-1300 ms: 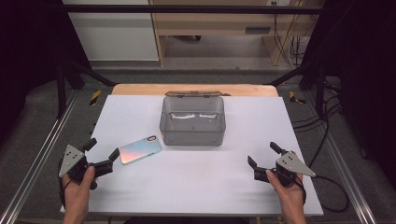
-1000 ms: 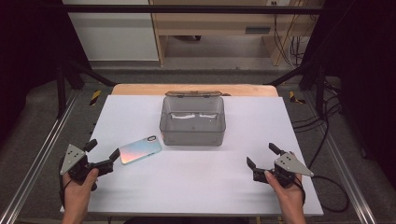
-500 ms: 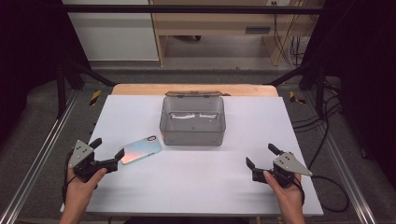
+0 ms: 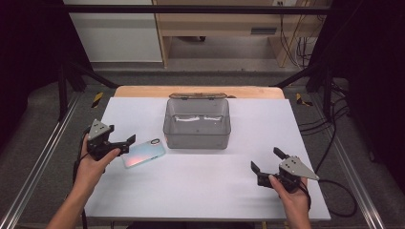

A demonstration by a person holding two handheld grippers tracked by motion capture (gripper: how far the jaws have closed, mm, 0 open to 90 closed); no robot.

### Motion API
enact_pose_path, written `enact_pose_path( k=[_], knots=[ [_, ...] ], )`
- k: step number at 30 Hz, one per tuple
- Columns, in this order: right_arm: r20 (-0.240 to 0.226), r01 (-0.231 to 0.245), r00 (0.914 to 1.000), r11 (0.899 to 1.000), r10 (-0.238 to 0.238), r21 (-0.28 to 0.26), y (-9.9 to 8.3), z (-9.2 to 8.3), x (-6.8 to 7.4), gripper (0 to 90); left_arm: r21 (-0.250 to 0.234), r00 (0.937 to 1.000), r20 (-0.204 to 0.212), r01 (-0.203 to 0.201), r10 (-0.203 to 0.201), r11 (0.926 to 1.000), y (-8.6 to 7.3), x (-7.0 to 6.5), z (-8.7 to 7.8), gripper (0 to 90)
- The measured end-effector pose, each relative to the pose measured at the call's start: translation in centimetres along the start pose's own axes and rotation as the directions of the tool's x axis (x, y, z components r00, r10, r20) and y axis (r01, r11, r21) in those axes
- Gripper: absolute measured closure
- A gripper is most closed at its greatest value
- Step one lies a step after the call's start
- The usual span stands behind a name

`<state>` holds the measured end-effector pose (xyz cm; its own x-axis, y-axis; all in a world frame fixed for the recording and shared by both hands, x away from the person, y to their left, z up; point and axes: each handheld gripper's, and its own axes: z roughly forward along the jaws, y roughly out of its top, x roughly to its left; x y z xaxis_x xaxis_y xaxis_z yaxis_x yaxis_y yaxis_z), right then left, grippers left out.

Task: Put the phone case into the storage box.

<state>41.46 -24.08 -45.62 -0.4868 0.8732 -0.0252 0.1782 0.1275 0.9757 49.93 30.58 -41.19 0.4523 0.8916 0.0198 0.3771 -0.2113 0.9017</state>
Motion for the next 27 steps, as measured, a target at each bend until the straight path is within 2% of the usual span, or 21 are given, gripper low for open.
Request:
enact_pose_path(
  k=[3, 7, 8, 13, 15, 17, 18, 22, 27],
  knots=[
    [-0.005, 0.01, 0.9999, 1.0, -0.01, 0.006, 0.0, 0.2, 0.4, 3.8, 0.036, 1.0, -0.001, 0.001, -0.001, 0.9993, 0.0, 0.3, 1.2, 12.9],
    [-0.012, 0.015, 0.9998, 1.0, -0.014, 0.008, 0.0, 0.4, 0.5, 3.8, 0.054, 1.0, 0.005, -0.001, 0.0, 0.9986, -0.1, 0.4, 1.6, 19.8],
    [-0.014, 0.015, 0.9998, 1.0, -0.014, 0.013, 0.0, 0.5, 0.5, 3.9, 0.061, 1.0, 0.009, -0.004, 0.004, 0.9981, -0.1, 0.5, 1.9, 28.0],
    [-0.009, 0.006, 0.9999, 1.0, -0.006, 0.016, 0.0, 0.4, 0.5, 4.2, 0.098, 0.9997, 0.022, -0.014, 0.012, 0.9951, -0.2, 0.5, 2.6, 51.8],
    [-0.009, 0.008, 0.9999, 1.0, -0.008, 0.016, 0.0, 0.5, 0.5, 4.3, 0.141, 0.9994, 0.032, -0.015, 0.011, 0.9899, -0.2, 0.4, 3.4, 61.3],
    [-0.012, 0.008, 0.9999, 1.0, -0.008, 0.019, 0.0, 0.5, 0.6, 4.4, 0.154, 0.9996, 0.028, -0.013, 0.009, 0.9879, -0.2, 0.4, 3.7, 68.1],
    [-0.014, 0.012, 0.9998, 1.0, -0.011, 0.021, 0.0, 0.6, 0.6, 4.4, 0.177, 0.9992, 0.04, -0.017, 0.01, 0.9841, -0.3, 0.4, 4.3, 72.2],
    [-0.019, 0.019, 0.9996, 1.0, -0.018, 0.024, 0.0, 0.7, 0.7, 4.5, 0.196, 0.999, 0.042, -0.022, 0.014, 0.9804, -0.4, 0.3, 4.9, 78.8],
    [-0.023, 0.017, 0.9996, 0.999, -0.016, 0.031, -0.1, 0.7, 0.7, 4.7, 0.223, 0.9992, 0.018, -0.038, 0.034, 0.9741, -0.6, 0.3, 5.6, 87.5]
  ],
)
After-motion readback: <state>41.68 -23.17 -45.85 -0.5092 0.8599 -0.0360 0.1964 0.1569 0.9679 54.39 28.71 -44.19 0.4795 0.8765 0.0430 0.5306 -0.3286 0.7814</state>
